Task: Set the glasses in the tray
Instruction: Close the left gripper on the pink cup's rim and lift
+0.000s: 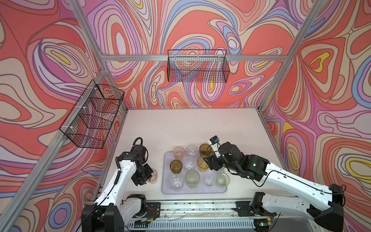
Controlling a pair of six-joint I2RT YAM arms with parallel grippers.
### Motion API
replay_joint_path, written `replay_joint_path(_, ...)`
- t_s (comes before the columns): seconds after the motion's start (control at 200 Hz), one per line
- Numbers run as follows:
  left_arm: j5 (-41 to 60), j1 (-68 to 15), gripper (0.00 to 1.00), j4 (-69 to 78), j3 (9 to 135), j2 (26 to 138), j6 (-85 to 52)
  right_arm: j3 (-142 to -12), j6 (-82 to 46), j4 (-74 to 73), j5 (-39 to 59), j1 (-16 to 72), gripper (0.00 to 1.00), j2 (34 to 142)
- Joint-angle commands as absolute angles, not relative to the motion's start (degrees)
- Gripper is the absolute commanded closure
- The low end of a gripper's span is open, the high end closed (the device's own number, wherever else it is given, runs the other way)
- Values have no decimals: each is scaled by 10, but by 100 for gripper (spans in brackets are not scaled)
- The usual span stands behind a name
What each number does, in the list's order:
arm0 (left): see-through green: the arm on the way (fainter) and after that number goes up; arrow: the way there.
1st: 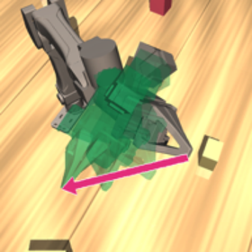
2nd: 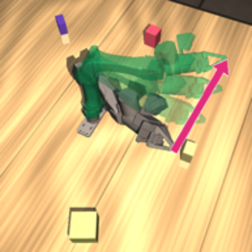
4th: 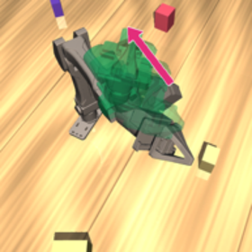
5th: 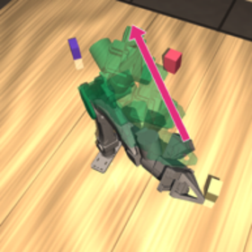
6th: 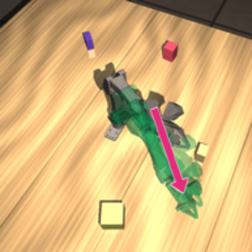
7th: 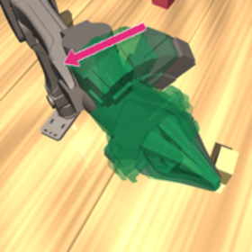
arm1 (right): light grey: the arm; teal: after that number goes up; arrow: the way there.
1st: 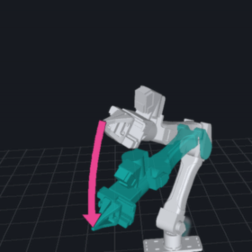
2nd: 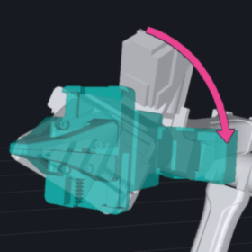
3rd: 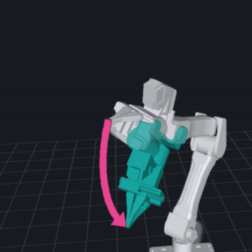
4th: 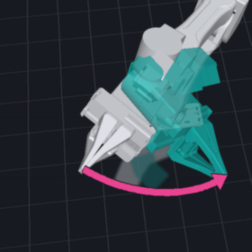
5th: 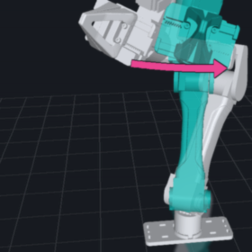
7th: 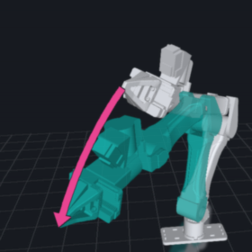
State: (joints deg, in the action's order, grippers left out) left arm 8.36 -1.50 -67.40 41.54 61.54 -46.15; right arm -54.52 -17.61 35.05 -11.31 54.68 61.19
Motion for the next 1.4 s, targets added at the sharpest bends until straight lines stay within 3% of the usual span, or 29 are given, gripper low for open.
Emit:
replay_joint_path(0.0, 82, -12, 77, -674, 415, 619, -473, -535, -175, 338, -115, 544, 22, 602)
replay_joint_path(0.741, 69, -12, 100, -690, 450, 628, -446, -554, -172, 353, -108, 543, 22, 603)
replay_joint_path(1.392, 44, -12, 100, -739, 574, 692, -314, -613, -198, 422, -108, 543, 22, 598)
